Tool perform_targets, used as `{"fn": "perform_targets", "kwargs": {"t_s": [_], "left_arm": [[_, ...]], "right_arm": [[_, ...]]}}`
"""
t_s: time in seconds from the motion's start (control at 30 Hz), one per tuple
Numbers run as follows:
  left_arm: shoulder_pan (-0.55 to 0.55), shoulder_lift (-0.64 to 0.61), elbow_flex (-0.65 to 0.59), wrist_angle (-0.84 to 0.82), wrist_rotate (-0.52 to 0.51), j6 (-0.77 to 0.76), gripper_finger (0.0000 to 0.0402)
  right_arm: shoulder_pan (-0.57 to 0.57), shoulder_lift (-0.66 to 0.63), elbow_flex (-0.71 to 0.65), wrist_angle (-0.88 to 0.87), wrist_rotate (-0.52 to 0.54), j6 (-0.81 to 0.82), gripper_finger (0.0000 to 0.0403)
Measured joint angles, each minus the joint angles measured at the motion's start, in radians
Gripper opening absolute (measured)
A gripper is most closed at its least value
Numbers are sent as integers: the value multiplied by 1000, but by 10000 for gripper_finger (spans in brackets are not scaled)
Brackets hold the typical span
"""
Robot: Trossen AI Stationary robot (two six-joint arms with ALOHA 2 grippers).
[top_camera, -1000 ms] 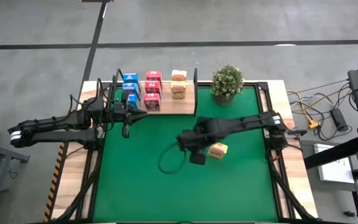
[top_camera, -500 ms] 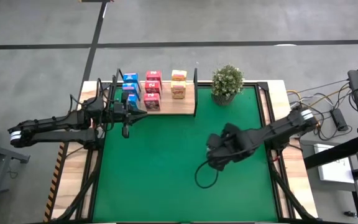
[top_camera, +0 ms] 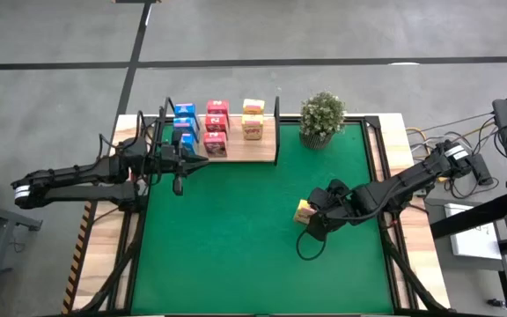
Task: Stack cereal on shelf
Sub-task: Put the yellow cereal box aligned with the other yellow cereal boxes on the shelf
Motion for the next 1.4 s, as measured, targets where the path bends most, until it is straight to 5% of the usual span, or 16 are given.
{"fn": "perform_targets", "kwargs": {"t_s": [0.3, 0.83, 1.4], "left_arm": [[0, 1, 0, 0, 0, 0, 36], [0, 3, 0, 0, 0, 0, 36], [0, 5, 0, 0, 0, 1, 36]], "right_arm": [[0, 5, -94, 107, -2, -30, 261], [-22, 3, -9, 107, -1, -104, 125], [-34, 64, -25, 101, 0, -113, 167]]}}
